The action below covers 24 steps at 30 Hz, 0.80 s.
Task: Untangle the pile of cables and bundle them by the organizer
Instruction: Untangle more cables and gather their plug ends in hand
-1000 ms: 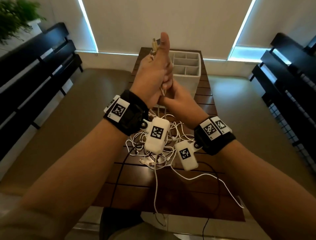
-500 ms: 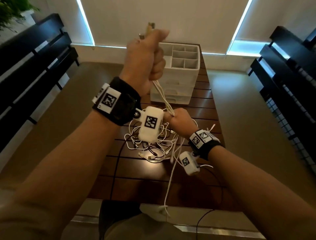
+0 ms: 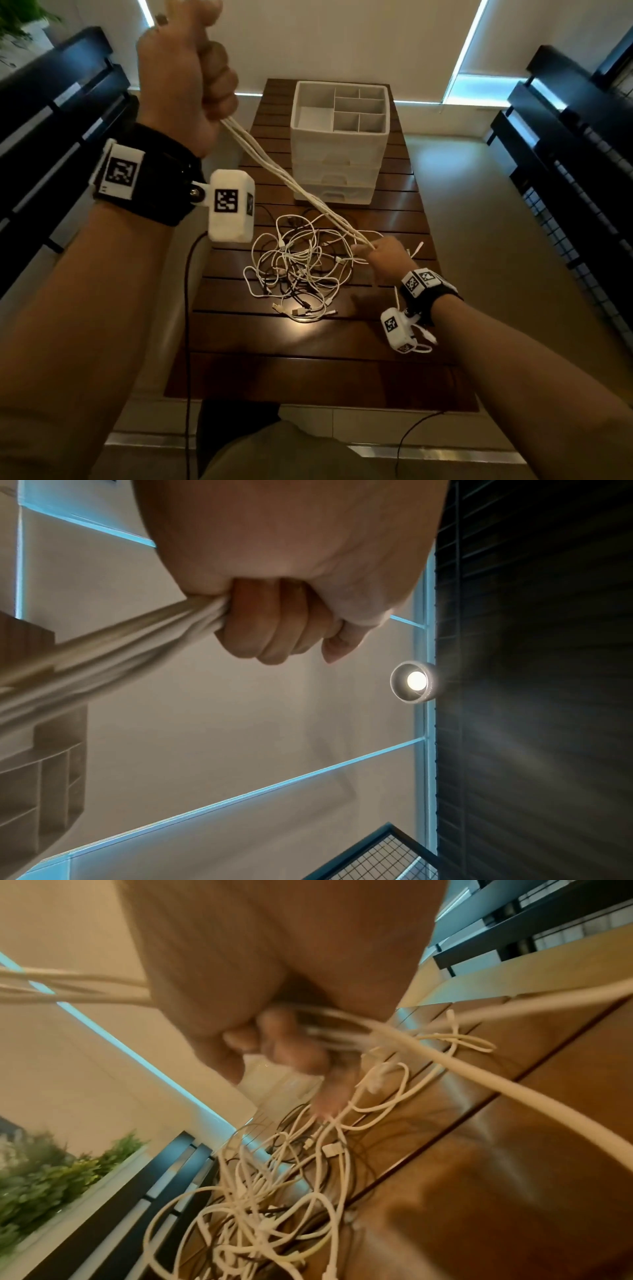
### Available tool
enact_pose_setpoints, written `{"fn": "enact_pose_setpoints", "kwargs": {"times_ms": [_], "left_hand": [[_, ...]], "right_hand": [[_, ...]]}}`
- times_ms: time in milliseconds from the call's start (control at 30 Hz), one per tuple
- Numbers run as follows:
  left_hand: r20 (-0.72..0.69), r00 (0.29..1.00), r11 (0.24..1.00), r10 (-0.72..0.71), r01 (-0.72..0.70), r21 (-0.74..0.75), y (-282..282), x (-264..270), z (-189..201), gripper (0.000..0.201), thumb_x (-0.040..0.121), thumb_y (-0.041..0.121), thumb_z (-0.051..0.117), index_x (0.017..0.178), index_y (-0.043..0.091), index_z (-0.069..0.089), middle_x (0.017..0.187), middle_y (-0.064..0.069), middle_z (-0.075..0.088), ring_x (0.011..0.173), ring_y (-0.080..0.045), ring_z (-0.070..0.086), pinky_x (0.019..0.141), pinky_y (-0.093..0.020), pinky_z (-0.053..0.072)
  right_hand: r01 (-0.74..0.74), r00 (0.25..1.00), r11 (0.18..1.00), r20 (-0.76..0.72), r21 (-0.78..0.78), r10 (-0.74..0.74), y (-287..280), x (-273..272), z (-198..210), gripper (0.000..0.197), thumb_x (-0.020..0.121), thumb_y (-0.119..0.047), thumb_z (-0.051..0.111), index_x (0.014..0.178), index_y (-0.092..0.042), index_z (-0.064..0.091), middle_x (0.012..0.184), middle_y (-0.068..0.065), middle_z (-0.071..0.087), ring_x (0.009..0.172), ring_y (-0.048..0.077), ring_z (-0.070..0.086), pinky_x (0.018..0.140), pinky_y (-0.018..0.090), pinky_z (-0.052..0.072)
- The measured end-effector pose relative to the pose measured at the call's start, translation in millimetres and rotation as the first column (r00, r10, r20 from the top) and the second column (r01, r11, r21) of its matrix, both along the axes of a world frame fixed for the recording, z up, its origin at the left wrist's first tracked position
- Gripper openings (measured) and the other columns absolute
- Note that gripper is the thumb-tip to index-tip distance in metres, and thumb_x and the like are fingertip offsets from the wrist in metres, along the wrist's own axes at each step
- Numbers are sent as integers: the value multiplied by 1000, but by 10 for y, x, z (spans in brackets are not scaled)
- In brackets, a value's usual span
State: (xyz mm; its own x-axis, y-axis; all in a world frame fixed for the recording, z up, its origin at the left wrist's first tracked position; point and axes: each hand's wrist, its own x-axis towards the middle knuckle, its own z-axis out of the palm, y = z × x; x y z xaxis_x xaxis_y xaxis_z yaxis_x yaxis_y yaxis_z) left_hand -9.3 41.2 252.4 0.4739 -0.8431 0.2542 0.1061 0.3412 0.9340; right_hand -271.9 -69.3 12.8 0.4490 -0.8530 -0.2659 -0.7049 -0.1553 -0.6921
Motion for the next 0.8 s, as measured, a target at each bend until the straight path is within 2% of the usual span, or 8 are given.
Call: {"fn": "enact_pose_setpoints", "kwargs": {"times_ms": [100, 167, 267, 333, 400, 500, 667, 800], "left_hand": [[114, 994, 995, 5, -17, 102, -67, -48, -133, 48, 105, 28, 56, 61, 28, 37, 52, 9, 24, 44, -13, 18, 39, -25, 19], [165, 986, 980, -30, -4, 199, -127, -161, -298, 46, 104, 32, 60, 62, 27, 42, 51, 9, 27, 41, -11, 20, 38, -21, 18], [311, 948, 950, -69, -33, 310, -178, -393, -672, 40, 105, 37, 61, 69, 26, 51, 55, 7, 41, 44, -11, 35, 42, -22, 34], [460, 879, 939, -129, -40, 341, -215, -524, -1022, 42, 106, 44, 59, 71, 21, 60, 65, 0, 61, 56, -21, 55, 61, -30, 50], [598, 755, 904, -270, -15, 427, -228, -644, -1306, 48, 105, 54, 54, 78, 17, 70, 76, -4, 73, 70, -26, 67, 70, -38, 52], [674, 620, 855, -401, -11, 519, -206, -736, -1485, 47, 109, 51, 48, 70, 27, 61, 71, 6, 66, 58, 0, 59, 58, -21, 40], [747, 471, 843, -470, -11, 537, -251, -645, -1427, 55, 109, 52, 44, 78, 11, 64, 77, -8, 69, 70, -21, 63, 64, -31, 41], [776, 365, 835, -515, 9, 550, -299, -571, -1317, 46, 107, 49, 50, 72, 20, 57, 69, -1, 61, 62, -15, 55, 59, -21, 38]], "right_hand": [[-99, 984, 987, -161, -124, 79, 6, 88, 101, 55, 106, -40, 53, 68, -3, 64, 63, 6, 51, 66, 24, 48, 65, 33, 32], [-165, 954, 971, -278, -172, 113, 5, 160, 157, 51, 105, -42, 52, 69, -8, 60, 66, 3, 51, 70, 25, 52, 65, 33, 35], [-229, 919, 947, -371, -224, 134, 22, 284, 279, 39, 100, -40, 53, 71, -15, 58, 74, 3, 52, 76, 29, 57, 64, 34, 39], [-281, 907, 917, -390, -282, 158, 50, 391, 422, 35, 98, -41, 54, 78, -14, 63, 76, 3, 54, 77, 30, 58, 66, 36, 44], [-295, 916, 892, -366, -342, 163, 74, 483, 577, 29, 97, -37, 54, 86, -12, 65, 81, 5, 59, 74, 30, 57, 68, 39, 51], [-302, 929, 860, -328, -411, 169, 98, 550, 739, 14, 98, -28, 54, 90, -18, 60, 84, 4, 60, 74, 28, 56, 71, 38, 52], [-265, 953, 863, -251, -430, 168, 184, 568, 787, 20, 95, -37, 61, 92, -19, 66, 82, 0, 66, 74, 26, 60, 69, 36, 51], [-229, 961, 870, -247, -437, 128, 170, 549, 831, 35, 93, -37, 64, 68, -17, 49, 63, -7, 48, 63, 24, 52, 61, 30, 38]]}}
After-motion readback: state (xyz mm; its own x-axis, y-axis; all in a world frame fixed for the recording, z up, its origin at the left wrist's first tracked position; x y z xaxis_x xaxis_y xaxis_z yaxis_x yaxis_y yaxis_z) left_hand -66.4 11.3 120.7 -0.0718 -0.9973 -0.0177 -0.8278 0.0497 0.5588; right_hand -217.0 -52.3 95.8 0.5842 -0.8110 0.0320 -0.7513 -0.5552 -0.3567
